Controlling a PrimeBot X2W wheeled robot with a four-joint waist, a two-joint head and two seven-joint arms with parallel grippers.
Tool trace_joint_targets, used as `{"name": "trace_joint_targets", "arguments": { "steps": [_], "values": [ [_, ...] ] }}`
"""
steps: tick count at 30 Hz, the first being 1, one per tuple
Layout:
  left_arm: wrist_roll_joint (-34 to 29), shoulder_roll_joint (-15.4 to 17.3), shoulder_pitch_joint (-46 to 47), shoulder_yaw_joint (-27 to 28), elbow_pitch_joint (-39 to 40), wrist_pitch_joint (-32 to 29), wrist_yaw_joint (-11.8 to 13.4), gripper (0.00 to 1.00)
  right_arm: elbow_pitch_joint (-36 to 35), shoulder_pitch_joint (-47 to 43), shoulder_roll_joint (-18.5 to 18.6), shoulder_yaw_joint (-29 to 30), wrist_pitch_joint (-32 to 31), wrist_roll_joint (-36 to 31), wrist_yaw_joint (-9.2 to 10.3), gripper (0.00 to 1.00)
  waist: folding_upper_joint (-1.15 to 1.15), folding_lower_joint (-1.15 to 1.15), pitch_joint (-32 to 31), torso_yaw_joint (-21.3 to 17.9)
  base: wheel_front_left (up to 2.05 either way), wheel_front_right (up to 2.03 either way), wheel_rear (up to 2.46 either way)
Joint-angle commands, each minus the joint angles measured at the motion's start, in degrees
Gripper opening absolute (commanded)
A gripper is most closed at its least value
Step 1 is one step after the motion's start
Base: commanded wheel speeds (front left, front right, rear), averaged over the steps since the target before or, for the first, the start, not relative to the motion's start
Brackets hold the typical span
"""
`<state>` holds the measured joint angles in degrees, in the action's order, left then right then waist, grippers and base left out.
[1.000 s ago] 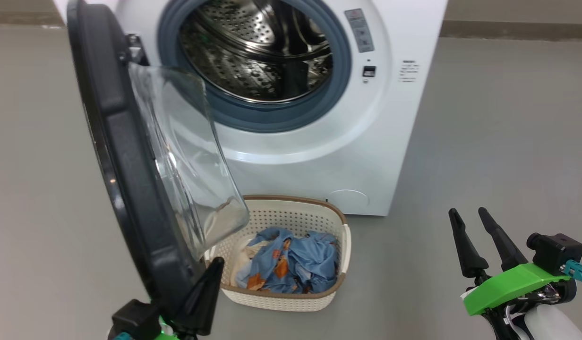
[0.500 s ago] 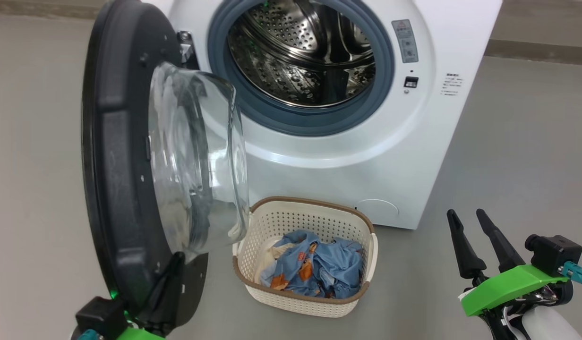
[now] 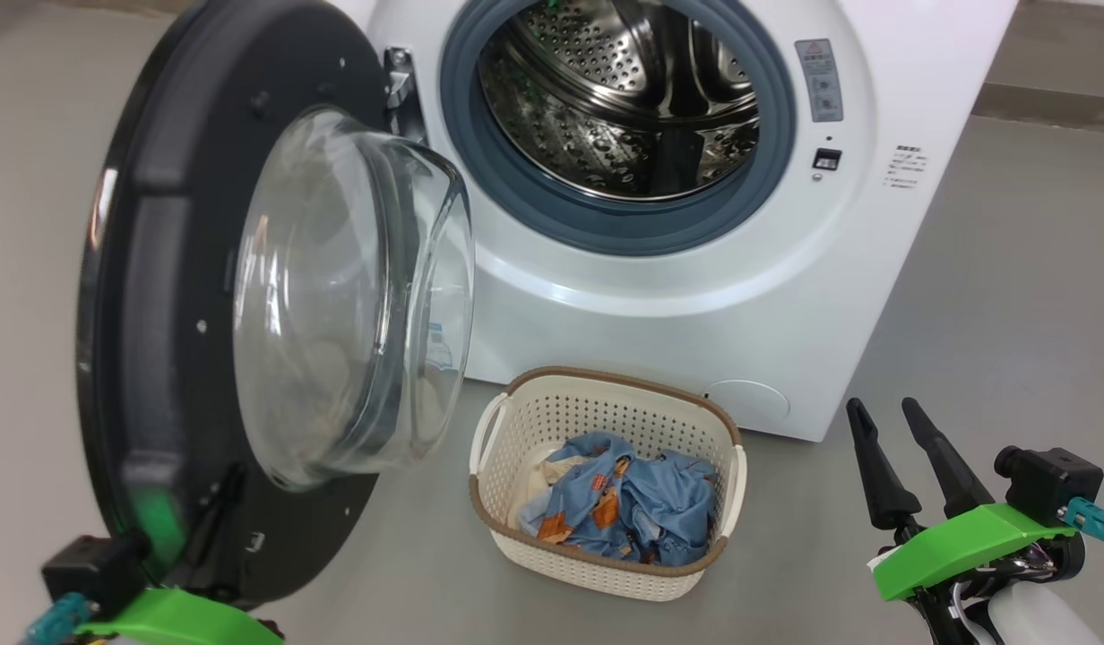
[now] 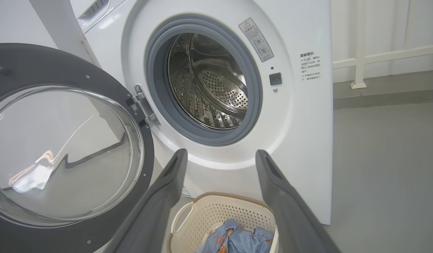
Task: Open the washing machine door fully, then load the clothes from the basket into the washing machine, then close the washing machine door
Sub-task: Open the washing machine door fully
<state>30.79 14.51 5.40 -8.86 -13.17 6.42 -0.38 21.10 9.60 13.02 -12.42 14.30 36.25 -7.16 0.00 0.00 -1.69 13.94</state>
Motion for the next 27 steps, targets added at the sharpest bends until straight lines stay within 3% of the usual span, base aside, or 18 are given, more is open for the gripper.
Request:
{"name": "trace_joint_targets", "arguments": {
  "steps": [1, 11, 27],
  "values": [
    [1.21, 2.88, 3.44, 3.61, -0.08, -0.37, 0.75, 0.0, -1.37, 0.11, 0.59, -0.57, 0.7, 0.22, -0.33, 1.0, 0.0, 0.0, 0.56, 0.84, 0.0, 0.0, 0.0],
    [2.91, 6.35, 8.69, 5.91, -6.83, -1.79, -0.29, 0.0, -1.52, 1.08, 0.37, -0.19, 0.7, -0.2, -0.33, 1.0, 0.0, 0.0, 2.59, 3.85, 0.0, 0.0, 0.0],
    [3.46, 12.45, 24.21, 7.43, -24.31, -1.24, -3.1, 0.0, -1.63, 5.03, 0.29, 0.66, 0.7, -1.99, -0.33, 1.0, 0.0, 0.0, 9.27, 7.22, 0.0, 0.0, 0.0]
  ]
}}
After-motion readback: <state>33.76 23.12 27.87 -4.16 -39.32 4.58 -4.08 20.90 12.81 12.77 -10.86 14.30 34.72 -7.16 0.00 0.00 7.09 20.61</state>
